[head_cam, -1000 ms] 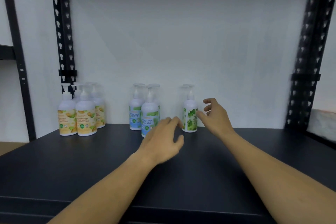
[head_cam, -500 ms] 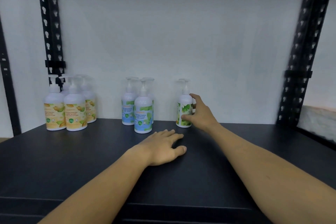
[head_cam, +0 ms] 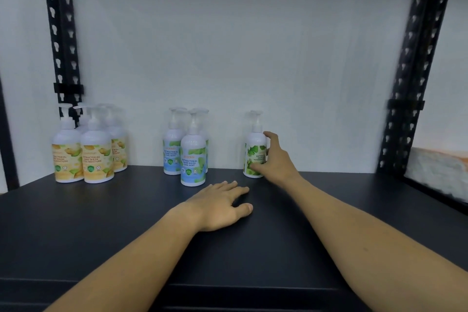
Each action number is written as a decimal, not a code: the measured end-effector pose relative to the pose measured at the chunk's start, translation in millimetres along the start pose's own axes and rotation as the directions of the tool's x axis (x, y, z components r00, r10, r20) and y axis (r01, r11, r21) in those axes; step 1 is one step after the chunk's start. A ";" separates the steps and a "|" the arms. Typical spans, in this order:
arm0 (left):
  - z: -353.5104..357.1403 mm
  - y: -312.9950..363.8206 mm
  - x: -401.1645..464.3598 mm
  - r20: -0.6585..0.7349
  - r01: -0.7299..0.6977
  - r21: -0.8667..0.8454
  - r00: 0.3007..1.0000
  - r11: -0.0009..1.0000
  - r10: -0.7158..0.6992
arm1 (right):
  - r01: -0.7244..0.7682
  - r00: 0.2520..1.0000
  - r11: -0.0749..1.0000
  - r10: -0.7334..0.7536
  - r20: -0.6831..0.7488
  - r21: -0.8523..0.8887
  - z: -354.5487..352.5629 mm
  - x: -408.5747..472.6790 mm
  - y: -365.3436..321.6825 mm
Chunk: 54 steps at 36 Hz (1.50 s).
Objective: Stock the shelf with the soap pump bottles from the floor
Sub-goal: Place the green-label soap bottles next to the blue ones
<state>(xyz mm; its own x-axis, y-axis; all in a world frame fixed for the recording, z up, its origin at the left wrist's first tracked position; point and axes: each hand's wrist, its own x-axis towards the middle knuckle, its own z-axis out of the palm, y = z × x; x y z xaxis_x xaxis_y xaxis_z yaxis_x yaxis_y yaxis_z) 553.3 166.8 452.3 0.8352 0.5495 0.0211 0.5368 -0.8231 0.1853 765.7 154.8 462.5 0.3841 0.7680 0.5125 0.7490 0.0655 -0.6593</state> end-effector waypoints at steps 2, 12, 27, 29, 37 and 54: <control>0.1 0.0 -0.2 -0.003 0.002 -0.003 1.000 1.000 -0.002 | -0.010 1.000 0.999 0.009 -0.029 -0.036 2.7 0.7 -0.3; -0.5 1.0 -1.2 -0.009 0.008 -0.014 1.000 1.000 -0.008 | -0.028 0.998 0.997 0.023 -0.063 -0.076 7.1 2.0 1.0; -1.7 1.8 -2.0 -0.013 0.008 -0.020 1.000 1.000 -0.008 | -0.035 0.996 0.993 0.024 -0.091 -0.115 10.2 1.6 0.3; -1.4 1.7 -2.1 -0.015 0.008 -0.018 1.000 1.000 -0.008 | -0.028 0.996 0.993 0.018 -0.089 -0.111 10.0 1.7 0.7; -2.3 3.1 -2.9 -0.013 0.006 -0.018 1.000 1.000 -0.006 | -0.019 0.996 0.994 0.010 -0.087 -0.104 10.8 3.4 1.5; -2.3 1.9 -2.5 -0.017 0.002 -0.024 1.000 1.000 -0.002 | -0.015 0.997 0.994 0.007 -0.082 -0.109 12.0 3.9 0.4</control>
<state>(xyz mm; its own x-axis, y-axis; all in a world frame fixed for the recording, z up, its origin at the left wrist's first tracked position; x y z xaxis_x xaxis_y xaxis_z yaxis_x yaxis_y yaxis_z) 551.9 164.2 454.8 0.8320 0.5535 0.0371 0.5353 -0.8186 0.2085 760.9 165.5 457.6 0.4317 0.7138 0.5514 0.7973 -0.0161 -0.6034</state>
